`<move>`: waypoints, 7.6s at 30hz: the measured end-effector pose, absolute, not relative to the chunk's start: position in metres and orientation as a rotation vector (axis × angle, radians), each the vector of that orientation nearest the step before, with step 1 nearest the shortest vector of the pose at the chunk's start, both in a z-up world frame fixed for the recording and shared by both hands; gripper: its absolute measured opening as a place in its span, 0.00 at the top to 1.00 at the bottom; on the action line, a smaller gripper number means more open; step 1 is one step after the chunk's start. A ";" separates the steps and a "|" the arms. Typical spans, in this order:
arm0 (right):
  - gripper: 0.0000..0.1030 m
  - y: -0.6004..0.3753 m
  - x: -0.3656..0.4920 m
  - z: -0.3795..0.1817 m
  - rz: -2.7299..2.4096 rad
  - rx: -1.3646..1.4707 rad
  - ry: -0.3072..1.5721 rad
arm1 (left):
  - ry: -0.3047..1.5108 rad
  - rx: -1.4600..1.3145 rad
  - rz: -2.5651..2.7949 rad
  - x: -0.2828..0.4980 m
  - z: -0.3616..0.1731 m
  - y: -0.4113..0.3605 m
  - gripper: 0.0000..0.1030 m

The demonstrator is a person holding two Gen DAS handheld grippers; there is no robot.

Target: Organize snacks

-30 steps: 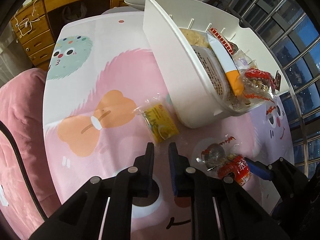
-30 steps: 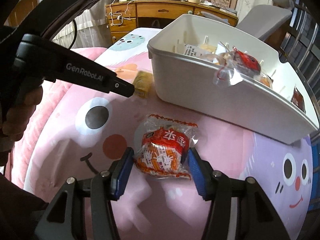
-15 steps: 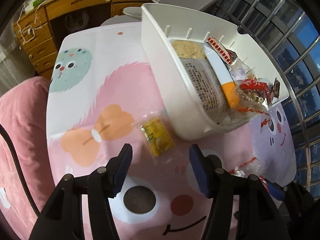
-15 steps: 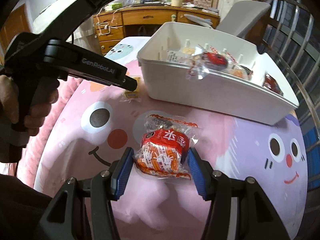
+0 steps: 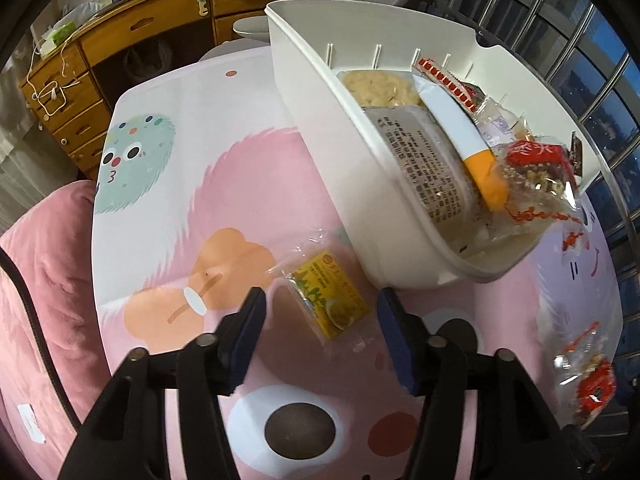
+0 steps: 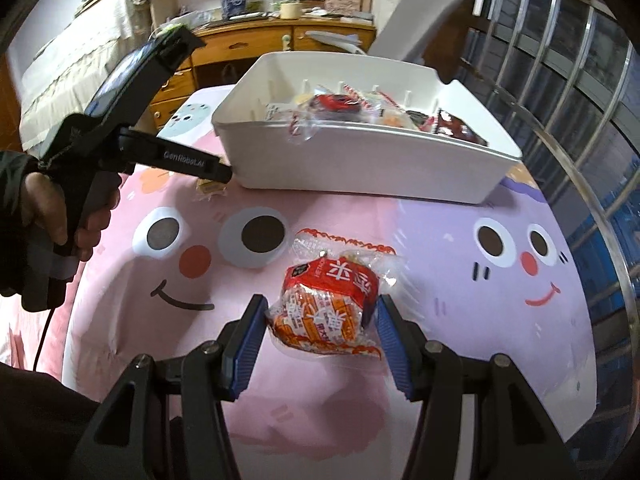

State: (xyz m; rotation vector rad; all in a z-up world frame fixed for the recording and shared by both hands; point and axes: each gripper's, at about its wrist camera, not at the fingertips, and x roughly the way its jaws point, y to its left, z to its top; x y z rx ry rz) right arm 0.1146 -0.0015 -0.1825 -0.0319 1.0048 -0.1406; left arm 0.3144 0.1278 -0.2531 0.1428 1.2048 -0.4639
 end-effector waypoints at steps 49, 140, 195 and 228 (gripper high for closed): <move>0.43 -0.171 0.236 -0.069 0.144 -0.164 0.777 | 0.930 -0.145 -0.291 0.291 -0.084 0.046 0.74; 0.00 -0.168 -0.014 0.014 0.022 0.155 1.092 | 0.928 0.019 -0.059 0.007 0.045 0.011 0.01; 0.00 -0.165 -0.009 0.003 0.040 0.122 1.161 | 0.997 0.014 -0.053 0.009 0.029 0.018 0.01; 0.00 -0.173 -0.003 0.002 0.066 0.110 1.165 | 0.994 0.017 -0.042 0.010 0.030 0.017 0.01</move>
